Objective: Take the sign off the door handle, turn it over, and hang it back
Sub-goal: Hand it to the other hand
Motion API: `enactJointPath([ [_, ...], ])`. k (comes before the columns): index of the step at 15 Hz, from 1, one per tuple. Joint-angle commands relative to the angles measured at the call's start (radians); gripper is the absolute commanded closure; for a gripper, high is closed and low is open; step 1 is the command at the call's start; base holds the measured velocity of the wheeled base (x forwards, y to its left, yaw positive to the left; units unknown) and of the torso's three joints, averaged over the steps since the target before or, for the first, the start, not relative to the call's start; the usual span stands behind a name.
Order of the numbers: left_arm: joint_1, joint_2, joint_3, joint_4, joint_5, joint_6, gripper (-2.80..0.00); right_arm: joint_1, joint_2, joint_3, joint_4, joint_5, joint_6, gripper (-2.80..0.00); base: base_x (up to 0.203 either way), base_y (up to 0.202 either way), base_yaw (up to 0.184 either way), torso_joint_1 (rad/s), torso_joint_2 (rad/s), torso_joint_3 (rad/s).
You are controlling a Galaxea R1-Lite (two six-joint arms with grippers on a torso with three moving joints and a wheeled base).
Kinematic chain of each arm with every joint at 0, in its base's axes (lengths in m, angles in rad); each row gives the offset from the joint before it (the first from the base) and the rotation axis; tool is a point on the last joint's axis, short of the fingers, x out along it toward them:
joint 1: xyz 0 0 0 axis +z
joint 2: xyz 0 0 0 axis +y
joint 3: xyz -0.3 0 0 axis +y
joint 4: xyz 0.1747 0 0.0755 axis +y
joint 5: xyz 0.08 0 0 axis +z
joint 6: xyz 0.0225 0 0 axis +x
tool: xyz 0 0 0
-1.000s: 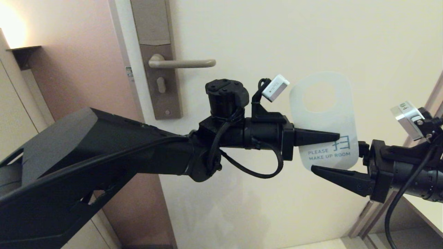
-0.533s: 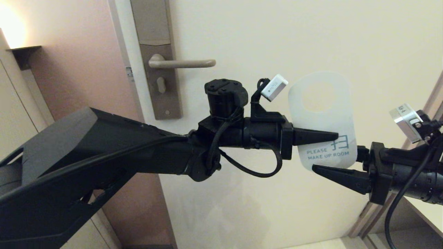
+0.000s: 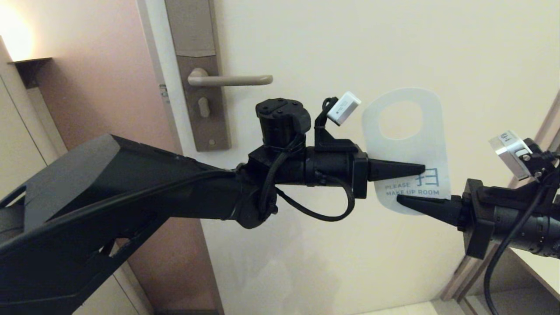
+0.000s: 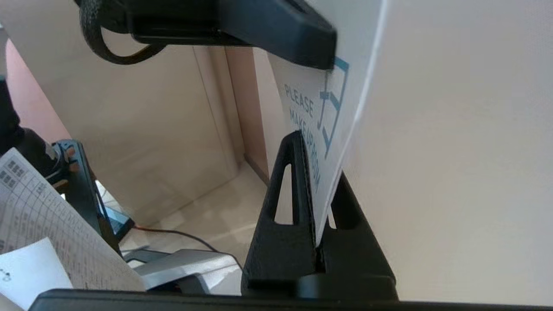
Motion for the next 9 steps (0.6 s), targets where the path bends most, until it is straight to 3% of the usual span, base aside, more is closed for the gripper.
enactJointPath([
  [1,-0.001,-0.010,0.009,-0.003,-0.004,-0.003,0.00,0.000,0.000,0.000,-0.004,0.000,-0.001,0.00,0.000,0.000,0.000,0.000,0.00,0.000],
  [8,-0.002,-0.014,0.025,-0.005,-0.004,-0.002,0.00,0.000,0.001,0.005,-0.004,0.000,-0.002,0.00,0.000,0.000,0.000,0.000,0.00,0.000],
  [9,-0.003,-0.014,0.025,-0.005,-0.004,-0.002,-0.40,0.000,0.001,0.005,-0.004,0.000,-0.004,0.00,0.000,0.000,0.000,0.000,0.00,0.000],
])
